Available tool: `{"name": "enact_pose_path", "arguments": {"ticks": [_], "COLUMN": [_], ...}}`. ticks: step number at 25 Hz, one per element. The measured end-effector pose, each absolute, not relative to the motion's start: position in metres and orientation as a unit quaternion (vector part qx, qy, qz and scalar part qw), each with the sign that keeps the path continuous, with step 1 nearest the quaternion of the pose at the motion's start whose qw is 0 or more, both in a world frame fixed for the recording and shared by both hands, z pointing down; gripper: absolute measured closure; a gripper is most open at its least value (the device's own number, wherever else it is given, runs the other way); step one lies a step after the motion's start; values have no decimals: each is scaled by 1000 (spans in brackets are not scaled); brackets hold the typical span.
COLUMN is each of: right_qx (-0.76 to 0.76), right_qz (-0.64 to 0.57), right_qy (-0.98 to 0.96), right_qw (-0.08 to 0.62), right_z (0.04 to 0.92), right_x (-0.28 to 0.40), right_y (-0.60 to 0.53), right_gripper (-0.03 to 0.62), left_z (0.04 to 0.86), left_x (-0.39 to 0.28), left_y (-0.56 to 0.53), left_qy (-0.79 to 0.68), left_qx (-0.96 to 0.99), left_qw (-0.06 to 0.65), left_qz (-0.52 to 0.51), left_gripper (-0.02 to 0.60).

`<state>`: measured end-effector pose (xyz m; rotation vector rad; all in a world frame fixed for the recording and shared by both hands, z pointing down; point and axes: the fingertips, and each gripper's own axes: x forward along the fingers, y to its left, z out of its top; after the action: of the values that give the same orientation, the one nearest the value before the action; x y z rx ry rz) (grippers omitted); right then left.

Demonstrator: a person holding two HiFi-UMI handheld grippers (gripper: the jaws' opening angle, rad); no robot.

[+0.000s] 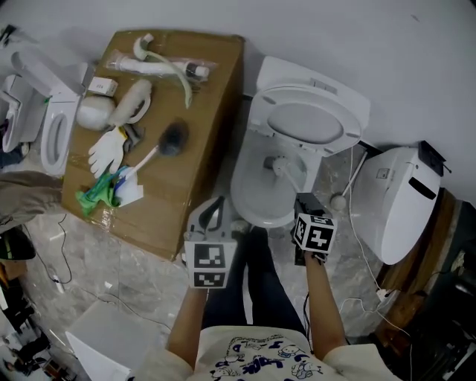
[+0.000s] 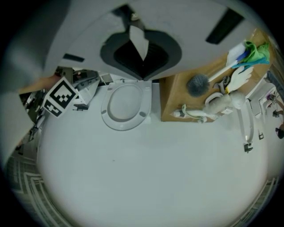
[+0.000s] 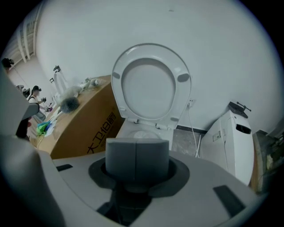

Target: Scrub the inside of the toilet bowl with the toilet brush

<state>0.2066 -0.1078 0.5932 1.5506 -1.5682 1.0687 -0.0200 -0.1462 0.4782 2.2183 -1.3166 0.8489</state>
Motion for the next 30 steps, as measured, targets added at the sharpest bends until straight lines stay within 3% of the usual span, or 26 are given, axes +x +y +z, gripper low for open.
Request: {"name": "enact_pose_path", "arguments": {"ticks": [30], "right_qx": [588], "right_qz": [426], "right_qy": [-590], "right_qw": [354], "right_z": [698], "right_x": [187], "right_y": [-171], "right_gripper": [428], "left_z": [556], "left_x": [-26], "left_y": [-140], "left_qy": [-467], "left_qx": [781], "left_qw": [262], "left_qz": [322], "left_gripper": [580]}}
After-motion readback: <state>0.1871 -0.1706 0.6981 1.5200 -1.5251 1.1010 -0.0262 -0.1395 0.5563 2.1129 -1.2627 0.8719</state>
